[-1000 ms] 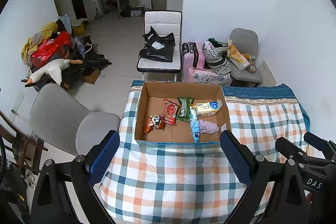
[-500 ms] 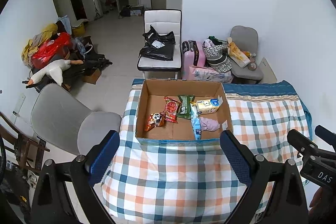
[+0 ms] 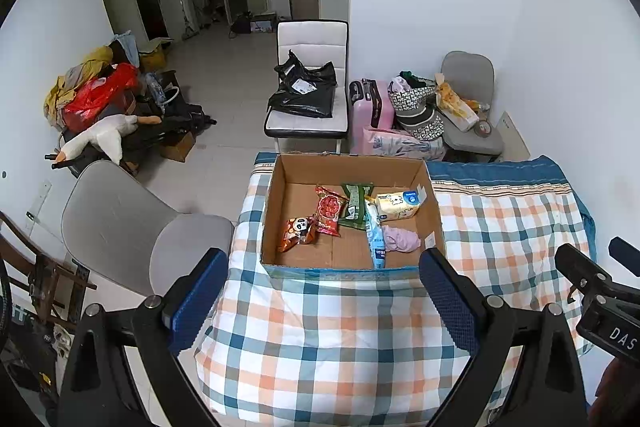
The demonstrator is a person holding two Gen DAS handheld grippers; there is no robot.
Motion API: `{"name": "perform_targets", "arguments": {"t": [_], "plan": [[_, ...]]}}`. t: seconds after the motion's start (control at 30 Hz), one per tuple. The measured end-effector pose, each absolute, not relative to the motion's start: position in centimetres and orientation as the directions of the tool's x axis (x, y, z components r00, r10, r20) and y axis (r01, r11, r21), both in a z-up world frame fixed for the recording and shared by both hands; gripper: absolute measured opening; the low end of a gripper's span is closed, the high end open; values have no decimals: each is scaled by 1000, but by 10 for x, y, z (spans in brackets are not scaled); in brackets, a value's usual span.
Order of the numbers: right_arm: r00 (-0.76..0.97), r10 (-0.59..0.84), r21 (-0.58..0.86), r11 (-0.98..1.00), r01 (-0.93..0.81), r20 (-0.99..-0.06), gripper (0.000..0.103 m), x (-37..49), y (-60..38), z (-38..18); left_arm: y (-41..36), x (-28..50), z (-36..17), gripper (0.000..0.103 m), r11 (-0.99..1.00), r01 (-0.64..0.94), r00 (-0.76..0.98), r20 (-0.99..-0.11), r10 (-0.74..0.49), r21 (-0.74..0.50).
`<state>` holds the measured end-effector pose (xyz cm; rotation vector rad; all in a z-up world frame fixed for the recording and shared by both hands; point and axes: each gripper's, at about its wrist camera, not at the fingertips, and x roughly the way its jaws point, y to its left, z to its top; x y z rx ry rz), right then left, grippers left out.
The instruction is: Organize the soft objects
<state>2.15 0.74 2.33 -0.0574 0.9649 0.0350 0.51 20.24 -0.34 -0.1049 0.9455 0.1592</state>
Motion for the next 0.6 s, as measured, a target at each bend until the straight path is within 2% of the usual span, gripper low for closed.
{"name": "perform_targets", "arguments": {"t": [0.6], "plan": [[569,1,-35,998,-51,-822,103,24,9,23,200,6,-7,98,985,-170,572,-816,84,-18]]}}
